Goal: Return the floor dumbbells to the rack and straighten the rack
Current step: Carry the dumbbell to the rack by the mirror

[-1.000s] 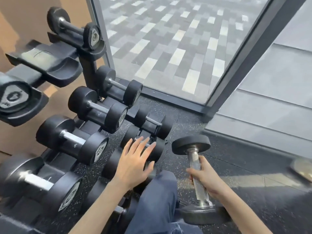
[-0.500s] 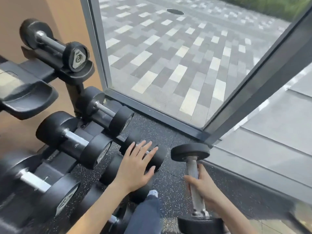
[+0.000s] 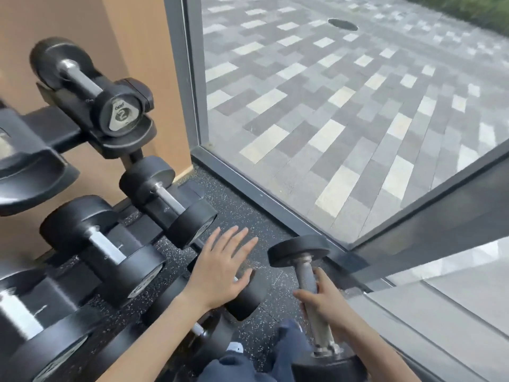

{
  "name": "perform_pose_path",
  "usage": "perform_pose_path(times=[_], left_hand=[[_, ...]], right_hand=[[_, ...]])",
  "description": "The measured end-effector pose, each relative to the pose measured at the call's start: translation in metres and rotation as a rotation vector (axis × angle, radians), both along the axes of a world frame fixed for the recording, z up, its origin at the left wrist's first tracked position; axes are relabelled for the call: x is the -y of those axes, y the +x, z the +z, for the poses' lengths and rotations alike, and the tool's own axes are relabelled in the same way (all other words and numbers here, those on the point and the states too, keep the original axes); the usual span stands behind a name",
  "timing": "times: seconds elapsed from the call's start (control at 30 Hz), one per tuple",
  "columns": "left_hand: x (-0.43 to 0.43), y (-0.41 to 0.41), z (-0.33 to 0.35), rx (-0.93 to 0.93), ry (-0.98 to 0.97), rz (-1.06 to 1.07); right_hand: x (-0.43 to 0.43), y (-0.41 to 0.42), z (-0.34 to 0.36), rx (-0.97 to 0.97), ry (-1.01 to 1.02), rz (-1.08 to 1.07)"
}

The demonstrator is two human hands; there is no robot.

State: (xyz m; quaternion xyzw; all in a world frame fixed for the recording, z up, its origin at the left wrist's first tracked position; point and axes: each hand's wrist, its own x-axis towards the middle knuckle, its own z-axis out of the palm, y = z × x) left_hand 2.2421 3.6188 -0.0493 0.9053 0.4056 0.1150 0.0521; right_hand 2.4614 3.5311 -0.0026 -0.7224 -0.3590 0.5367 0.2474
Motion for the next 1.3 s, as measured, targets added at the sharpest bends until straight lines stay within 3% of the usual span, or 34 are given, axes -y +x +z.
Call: perform_pose_path(times=[0.43,0.63,0.97,1.3], left_hand=[[-0.025,0.126,0.003,-0.069,-0.052,0.487],[-0.018,0.167,0.021,-0.043,-0.050,0.720],[-0.072,0.150,0.047,-0.033,0.054,0.975],[-0.163,0.076,0.054,0.027,0.141,1.306]], right_hand=[[-0.160,0.153,0.014,-0.022,0.096,0.452],[-0.216,0.180,0.022,-0.026,0.094,0.629],[-0.317,0.128,0.051,-0.157,0.073,1.011],[-0.474,-0.007,0.087,-0.153,0.127,1.395]])
